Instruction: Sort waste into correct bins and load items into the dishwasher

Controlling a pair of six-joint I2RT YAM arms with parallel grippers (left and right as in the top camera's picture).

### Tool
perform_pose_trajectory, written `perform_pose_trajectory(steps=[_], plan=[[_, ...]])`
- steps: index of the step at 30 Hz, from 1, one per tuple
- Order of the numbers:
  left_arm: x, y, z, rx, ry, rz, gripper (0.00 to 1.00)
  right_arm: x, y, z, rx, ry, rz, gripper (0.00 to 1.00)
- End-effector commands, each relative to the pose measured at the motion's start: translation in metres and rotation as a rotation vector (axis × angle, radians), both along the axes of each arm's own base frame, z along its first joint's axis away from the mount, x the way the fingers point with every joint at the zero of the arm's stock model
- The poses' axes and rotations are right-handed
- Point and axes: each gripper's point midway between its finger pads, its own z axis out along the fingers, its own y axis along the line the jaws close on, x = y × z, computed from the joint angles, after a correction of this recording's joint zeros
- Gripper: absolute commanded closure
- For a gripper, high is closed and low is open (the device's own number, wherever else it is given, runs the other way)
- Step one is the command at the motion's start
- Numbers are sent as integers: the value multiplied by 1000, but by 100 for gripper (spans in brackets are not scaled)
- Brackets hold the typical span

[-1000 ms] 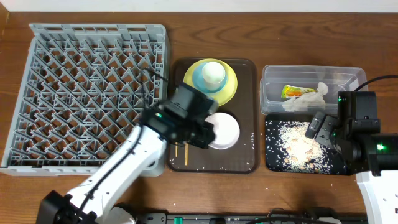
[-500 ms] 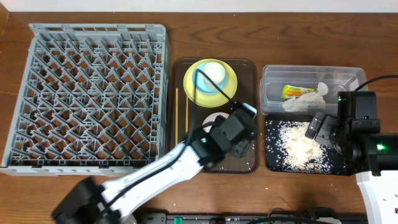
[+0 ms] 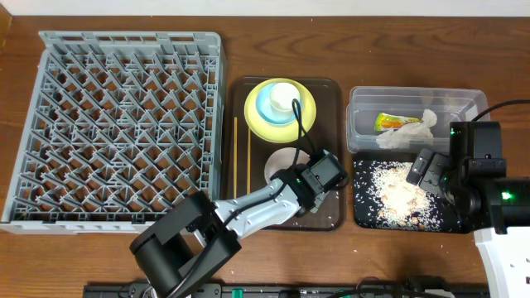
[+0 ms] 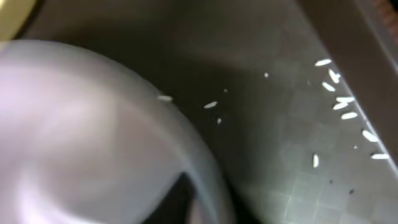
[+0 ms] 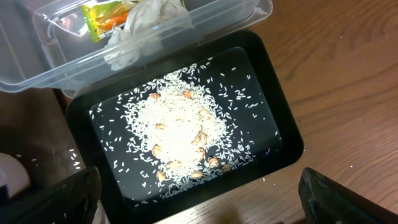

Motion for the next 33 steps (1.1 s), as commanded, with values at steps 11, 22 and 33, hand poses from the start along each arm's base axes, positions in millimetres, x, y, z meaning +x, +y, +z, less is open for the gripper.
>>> perform_pose_trajectory(steps=[11, 22, 33], plan=[[-5, 9, 40, -59, 35, 55, 92, 0, -3, 2, -8, -3, -8, 1], [-20, 17, 120, -483, 331, 39, 92, 0, -3, 2, -8, -3, -8, 1], [32, 79, 223, -1183, 513, -50, 93, 0, -3, 2, -8, -3, -8, 1]])
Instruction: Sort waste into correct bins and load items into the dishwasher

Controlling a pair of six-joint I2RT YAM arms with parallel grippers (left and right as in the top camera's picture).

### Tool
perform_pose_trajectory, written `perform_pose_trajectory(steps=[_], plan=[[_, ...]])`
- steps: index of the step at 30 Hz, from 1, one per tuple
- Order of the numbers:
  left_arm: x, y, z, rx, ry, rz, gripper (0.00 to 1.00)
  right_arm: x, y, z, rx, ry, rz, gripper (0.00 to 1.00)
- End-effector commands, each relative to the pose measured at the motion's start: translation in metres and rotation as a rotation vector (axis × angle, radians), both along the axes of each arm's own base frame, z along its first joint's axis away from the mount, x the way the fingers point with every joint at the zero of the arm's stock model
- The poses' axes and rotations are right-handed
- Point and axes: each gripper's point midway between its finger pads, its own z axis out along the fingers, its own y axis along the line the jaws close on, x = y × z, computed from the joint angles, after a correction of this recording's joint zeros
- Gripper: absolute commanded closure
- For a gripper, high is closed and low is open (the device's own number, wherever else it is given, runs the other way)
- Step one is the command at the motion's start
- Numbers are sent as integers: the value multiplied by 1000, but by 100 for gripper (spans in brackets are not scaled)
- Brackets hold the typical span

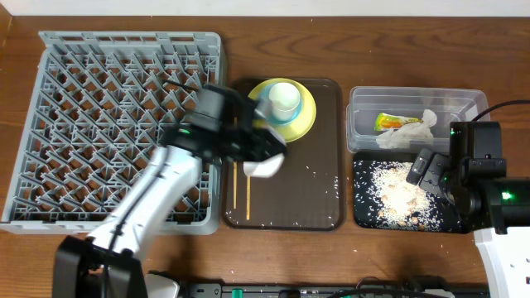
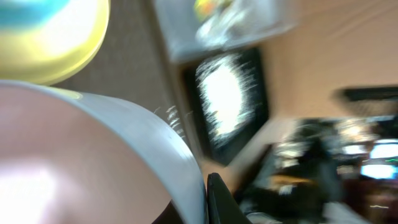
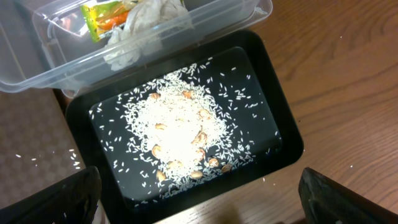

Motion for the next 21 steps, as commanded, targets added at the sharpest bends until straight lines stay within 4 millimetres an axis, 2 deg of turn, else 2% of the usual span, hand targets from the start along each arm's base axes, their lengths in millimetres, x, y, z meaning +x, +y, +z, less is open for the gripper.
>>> perform_pose_trajectory(steps=[1, 10, 12, 15, 21], plan=[[-3, 19, 62, -348, 13, -100, 93, 0, -3, 2, -8, -3, -8, 1], [81, 122, 113, -464, -140, 190, 92, 0, -3, 2, -8, -3, -8, 1], [98, 140, 118, -484, -157, 247, 92, 0, -3, 2, -8, -3, -8, 1], [127, 163, 105, -532, -80, 352, 92, 0, -3, 2, -8, -3, -8, 1], [165, 176, 48, -582, 100, 426, 93, 0, -3, 2, -8, -3, -8, 1]])
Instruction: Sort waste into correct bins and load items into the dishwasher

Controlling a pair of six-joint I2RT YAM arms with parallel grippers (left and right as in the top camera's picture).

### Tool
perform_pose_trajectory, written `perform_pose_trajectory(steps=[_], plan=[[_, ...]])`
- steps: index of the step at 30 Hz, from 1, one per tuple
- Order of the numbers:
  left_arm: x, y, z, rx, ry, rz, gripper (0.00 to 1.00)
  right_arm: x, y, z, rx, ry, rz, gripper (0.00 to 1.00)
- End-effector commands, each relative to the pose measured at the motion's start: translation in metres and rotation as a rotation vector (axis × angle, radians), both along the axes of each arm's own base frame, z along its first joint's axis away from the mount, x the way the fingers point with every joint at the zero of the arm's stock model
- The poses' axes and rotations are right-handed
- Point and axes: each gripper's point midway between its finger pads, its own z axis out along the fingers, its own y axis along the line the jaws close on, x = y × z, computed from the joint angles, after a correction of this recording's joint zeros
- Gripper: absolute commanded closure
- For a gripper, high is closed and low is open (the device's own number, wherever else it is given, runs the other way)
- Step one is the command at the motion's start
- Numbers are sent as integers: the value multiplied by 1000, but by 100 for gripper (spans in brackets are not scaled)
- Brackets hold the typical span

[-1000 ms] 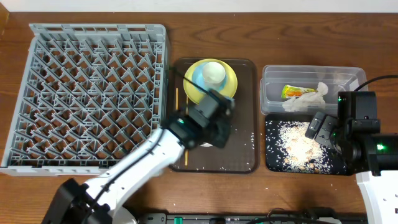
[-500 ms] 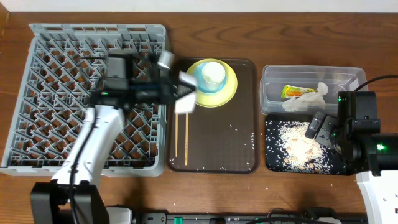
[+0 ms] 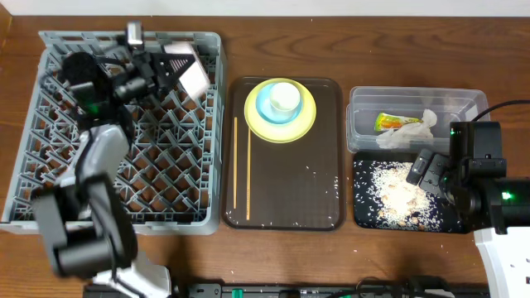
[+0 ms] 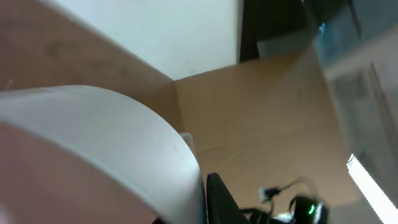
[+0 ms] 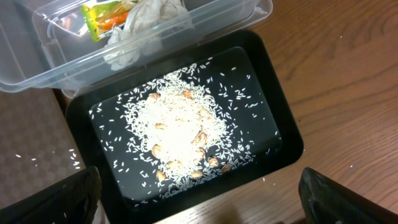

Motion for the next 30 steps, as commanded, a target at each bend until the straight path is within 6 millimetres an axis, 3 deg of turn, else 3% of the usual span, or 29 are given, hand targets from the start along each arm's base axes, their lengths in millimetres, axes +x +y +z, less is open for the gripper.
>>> perform_pose_trajectory(steps=[1, 8, 19, 30], plan=[[26, 8, -34, -108, 217, 8, 92, 0, -3, 2, -8, -4, -8, 1], [42, 12, -56, -118, 231, -14, 92, 0, -3, 2, -8, -4, -8, 1], [23, 33, -49, -66, 128, -104, 92, 0, -3, 2, -8, -4, -8, 1], [17, 52, -61, -66, 125, -66, 86, 0, -3, 2, -8, -4, -8, 1]])
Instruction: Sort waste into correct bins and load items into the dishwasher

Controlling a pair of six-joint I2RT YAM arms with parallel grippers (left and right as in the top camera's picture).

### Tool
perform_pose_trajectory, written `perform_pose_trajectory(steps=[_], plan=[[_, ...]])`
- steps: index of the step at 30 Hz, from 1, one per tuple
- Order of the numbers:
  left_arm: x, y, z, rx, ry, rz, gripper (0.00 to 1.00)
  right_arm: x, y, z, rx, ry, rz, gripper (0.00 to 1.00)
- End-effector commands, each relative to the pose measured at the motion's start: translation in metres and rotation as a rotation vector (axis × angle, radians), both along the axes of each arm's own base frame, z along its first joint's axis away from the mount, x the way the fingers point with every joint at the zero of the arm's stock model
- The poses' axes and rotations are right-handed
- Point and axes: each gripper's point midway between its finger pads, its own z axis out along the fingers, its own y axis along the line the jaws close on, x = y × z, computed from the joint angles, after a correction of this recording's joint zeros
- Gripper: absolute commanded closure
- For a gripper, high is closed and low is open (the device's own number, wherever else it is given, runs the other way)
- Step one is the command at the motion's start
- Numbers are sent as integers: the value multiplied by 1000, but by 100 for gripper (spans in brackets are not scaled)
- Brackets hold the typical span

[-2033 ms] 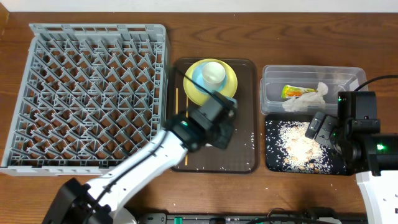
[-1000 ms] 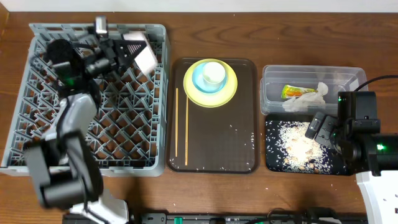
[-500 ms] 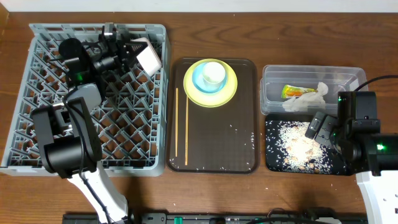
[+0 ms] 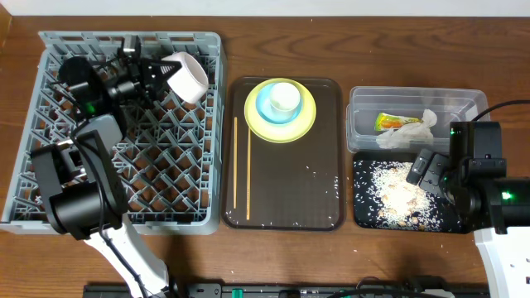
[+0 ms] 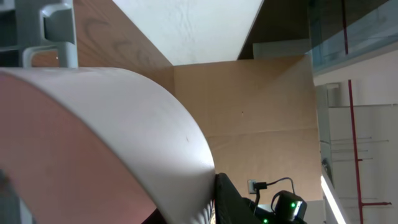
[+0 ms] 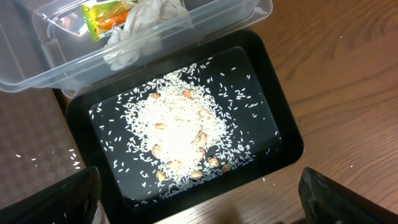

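Observation:
My left gripper [image 4: 163,74] is shut on the rim of a white bowl [image 4: 188,77], held tilted over the back right corner of the grey dish rack [image 4: 50,207]. In the left wrist view the bowl [image 5: 93,137] fills the frame, with one black finger [image 5: 233,202] against its wall. On the brown tray [image 4: 290,182] stand a yellow plate [image 4: 306,116] with a blue cup [image 4: 284,99] on it, and chopsticks [image 4: 248,170] lie along the left side. My right gripper [image 6: 199,205] hangs open over the black bin [image 6: 283,134] of rice.
A clear bin [image 4: 364,132] behind the black bin holds an orange-green wrapper [image 4: 393,122] and crumpled tissue [image 4: 418,126]. Loose rice grains dot the tray's right side. Bare wooden table runs along the front edge.
The bowl stays over the rack's back right corner, a little lower and turned with its mouth more sideways. The right arm has not moved.
My left gripper was down at the white bowl on the tray's front. Then it held the bowl above the tray's left side by the chopsticks. Then the bowl was over the rack's back right corner, where it still is. The right gripper stayed open throughout.

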Motion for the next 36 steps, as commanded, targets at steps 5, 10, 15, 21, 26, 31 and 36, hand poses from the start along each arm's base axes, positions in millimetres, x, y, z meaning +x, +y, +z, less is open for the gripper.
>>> perform_pose_trajectory(steps=[5, 10, 15, 21, 26, 31, 36], plan=[[-11, 8, -14, 12, -22, 4, 83, 0, -3, 2, -8, -4, -8, 1], [-15, 10, -21, 12, -18, 11, 73, 0, -3, 2, -8, -4, -8, 1], [-15, 19, -22, 12, -16, 32, 53, 0, -3, 2, -8, -4, -8, 1], [-18, 26, -26, 19, -29, 50, 27, 0, -3, 2, -8, -4, -8, 1], [-23, 25, -33, 28, -45, 53, 23, 0, -3, 2, -8, -4, -8, 1], [-24, 27, -35, 27, -41, 57, 23, 0, -3, 2, -8, -4, -8, 1], [-25, 28, -37, 36, -58, 61, 23, 0, -3, 2, -8, -4, -8, 1]])
